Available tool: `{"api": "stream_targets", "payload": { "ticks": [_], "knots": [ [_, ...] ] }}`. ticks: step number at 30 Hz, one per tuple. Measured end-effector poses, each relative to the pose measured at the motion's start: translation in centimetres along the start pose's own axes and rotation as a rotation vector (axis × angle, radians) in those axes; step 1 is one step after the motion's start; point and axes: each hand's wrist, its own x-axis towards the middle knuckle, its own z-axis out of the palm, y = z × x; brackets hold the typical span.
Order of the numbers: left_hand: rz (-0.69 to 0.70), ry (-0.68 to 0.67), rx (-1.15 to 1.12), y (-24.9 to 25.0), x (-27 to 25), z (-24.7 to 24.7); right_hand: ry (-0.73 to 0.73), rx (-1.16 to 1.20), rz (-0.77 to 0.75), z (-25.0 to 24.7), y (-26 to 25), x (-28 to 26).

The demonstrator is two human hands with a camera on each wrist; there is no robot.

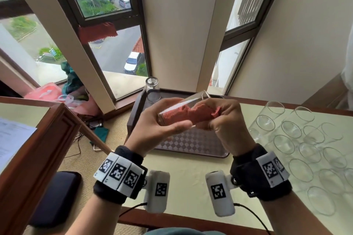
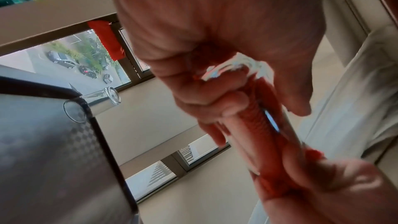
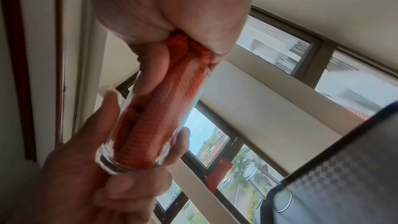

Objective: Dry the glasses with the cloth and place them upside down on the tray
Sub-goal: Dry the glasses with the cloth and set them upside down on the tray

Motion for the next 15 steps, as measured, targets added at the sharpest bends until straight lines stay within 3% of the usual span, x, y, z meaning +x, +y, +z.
{"api": "stream_targets", "payload": {
  "ticks": [3,6,10,15],
  "knots": [
    [-0.054,0.007,-0.049,-0.3,-0.5,-0.1,0.008,-0.033,-0.01,0.6,0.3,-0.1],
    [0.083,0.108,0.068,-0.7,-0.9,-0.2,-0.047,-0.031,0.013,0.9,0.4,0.1],
    [0.301,0.115,0.224,-1.0,-0.6,0.1,-0.011,-0.001,0.01,0.8,-0.1,0.3],
    [0.006,0.072,-0.15,0.0,-0.4,0.1,0.051,-0.083,-0.127,1.3,-0.9,0.3]
  ]
}}
